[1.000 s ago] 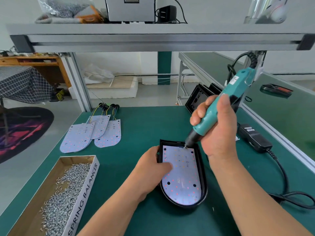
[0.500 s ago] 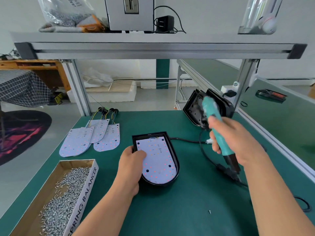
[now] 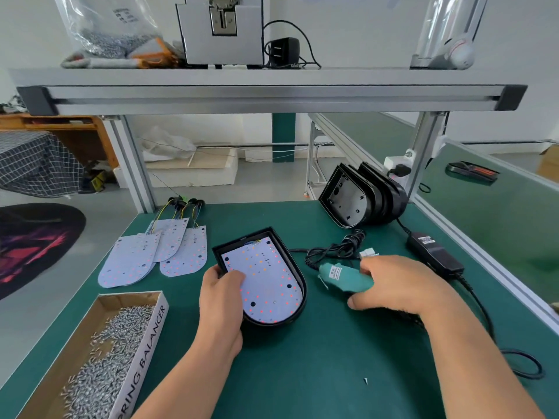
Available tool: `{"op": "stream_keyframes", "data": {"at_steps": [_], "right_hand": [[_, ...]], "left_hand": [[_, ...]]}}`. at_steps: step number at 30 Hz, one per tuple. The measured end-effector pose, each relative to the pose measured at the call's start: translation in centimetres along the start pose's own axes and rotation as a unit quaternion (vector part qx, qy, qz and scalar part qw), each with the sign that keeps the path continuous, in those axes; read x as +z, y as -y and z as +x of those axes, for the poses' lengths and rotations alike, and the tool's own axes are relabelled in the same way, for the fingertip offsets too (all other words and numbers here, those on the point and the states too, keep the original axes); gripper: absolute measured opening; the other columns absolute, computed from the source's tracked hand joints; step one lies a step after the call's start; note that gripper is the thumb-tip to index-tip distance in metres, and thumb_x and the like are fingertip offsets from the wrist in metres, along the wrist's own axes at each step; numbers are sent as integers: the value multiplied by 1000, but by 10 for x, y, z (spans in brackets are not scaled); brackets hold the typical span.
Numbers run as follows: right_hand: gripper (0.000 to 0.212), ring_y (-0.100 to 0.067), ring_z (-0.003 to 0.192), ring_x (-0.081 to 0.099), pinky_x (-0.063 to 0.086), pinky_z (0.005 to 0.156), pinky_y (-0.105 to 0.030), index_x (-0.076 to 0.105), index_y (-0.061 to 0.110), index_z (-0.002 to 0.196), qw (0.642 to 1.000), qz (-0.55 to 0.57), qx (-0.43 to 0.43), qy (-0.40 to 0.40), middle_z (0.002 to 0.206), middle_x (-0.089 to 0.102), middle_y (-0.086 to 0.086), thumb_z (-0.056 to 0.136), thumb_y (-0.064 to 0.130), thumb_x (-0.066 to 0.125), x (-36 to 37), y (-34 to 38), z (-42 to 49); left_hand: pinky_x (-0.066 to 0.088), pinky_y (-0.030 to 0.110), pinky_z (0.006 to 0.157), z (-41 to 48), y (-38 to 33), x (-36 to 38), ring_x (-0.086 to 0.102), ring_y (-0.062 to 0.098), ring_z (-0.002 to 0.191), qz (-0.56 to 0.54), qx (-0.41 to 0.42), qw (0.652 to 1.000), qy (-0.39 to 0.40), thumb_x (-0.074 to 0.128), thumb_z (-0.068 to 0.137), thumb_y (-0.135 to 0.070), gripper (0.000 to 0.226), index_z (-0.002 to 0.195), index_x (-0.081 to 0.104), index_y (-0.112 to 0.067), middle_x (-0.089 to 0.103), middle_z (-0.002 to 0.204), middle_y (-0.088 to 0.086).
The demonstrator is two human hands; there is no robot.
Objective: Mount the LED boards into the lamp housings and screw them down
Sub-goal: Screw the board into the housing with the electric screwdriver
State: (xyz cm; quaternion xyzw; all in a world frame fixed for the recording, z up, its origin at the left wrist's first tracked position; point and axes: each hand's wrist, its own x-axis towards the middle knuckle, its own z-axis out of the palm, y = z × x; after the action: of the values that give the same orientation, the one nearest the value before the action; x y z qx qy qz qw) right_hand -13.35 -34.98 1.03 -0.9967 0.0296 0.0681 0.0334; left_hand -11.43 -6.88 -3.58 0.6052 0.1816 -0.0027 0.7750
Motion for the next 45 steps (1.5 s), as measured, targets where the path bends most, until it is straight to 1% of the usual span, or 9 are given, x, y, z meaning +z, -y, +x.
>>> {"op": "stream_keyframes", "data": {"at_steps": [14, 18, 21, 24, 28, 33, 37, 39, 45], "right_hand": [[53, -11, 78, 61, 43, 67, -32, 54, 29, 88, 997, 48, 56, 21, 88, 63, 7, 71, 72, 80, 0, -30, 0], [71, -15, 110, 54, 51, 89, -38, 55, 35, 115, 998, 14, 26, -56, 115, 57, 11, 72, 91, 61, 5, -3, 7], [58, -25, 131, 47, 48, 103, -44, 58, 22, 141, 980, 32, -48, -189, 137, 62, 2, 99, 62, 57, 7, 31, 25], [38, -31, 126, 52, 48, 96, -46, 61, 17, 139, 965, 21, -108, -238, 127, 70, -1, 106, 35, 53, 8, 63, 48], [14, -33, 115, 55, 37, 87, -44, 57, 18, 106, 983, -84, -65, -146, 106, 70, -2, 104, 24, 44, 12, 86, 78], [23, -33, 108, 52, 37, 83, -40, 64, 15, 108, 977, -136, -89, -135, 104, 62, -5, 93, 2, 51, 23, 91, 99], [19, -28, 101, 54, 49, 73, -42, 64, 15, 108, 965, 36, -164, -200, 101, 56, -2, 99, 2, 54, 18, 92, 99], [13, -23, 93, 58, 50, 76, -43, 64, 19, 111, 936, 165, -186, -249, 104, 61, 2, 105, 13, 55, 15, 91, 93], [11, -9, 87, 65, 53, 83, -31, 72, 21, 105, 838, 415, -191, -300, 95, 72, 13, 103, 13, 64, 7, 97, 75]], "left_hand": [[36, 37, 64, 8, 4, -3, 55, 28, 83, -36, 4, 999, -17, 56, 84, -18, 25, 109, 58, -17, 63, 94, 5], [29, 34, 60, 9, 6, -2, 47, 27, 79, -58, 11, 998, -24, 57, 82, -21, 20, 102, 56, -19, 58, 92, 4], [31, 27, 50, 10, 8, -3, 49, 21, 63, -84, 11, 995, -43, 57, 91, -14, 10, 95, 56, -23, 59, 80, -2], [31, 26, 47, 8, 5, -5, 51, 16, 55, -110, 10, 993, -48, 55, 95, -11, 15, 91, 58, -25, 62, 69, -9], [36, 27, 51, 4, 2, -4, 55, 15, 53, -125, 19, 991, -36, 55, 96, -8, 19, 84, 57, -23, 63, 66, -8], [45, 23, 44, 3, 1, -4, 57, 17, 53, -117, 23, 993, -10, 54, 97, -5, 26, 75, 57, -20, 63, 70, -1], [42, 38, 68, 1, 4, 0, 51, 25, 75, -90, 35, 995, 15, 57, 87, -13, 8, 87, 53, -6, 57, 83, 9], [37, 45, 77, -3, 1, 1, 47, 26, 81, -74, 41, 996, 28, 58, 76, -20, 26, 90, 50, 0, 55, 88, 7], [30, 36, 64, -5, 3, 3, 41, 15, 62, -59, 48, 996, 45, 57, 88, -16, 31, 63, 41, -25, 45, 69, -2]]}}
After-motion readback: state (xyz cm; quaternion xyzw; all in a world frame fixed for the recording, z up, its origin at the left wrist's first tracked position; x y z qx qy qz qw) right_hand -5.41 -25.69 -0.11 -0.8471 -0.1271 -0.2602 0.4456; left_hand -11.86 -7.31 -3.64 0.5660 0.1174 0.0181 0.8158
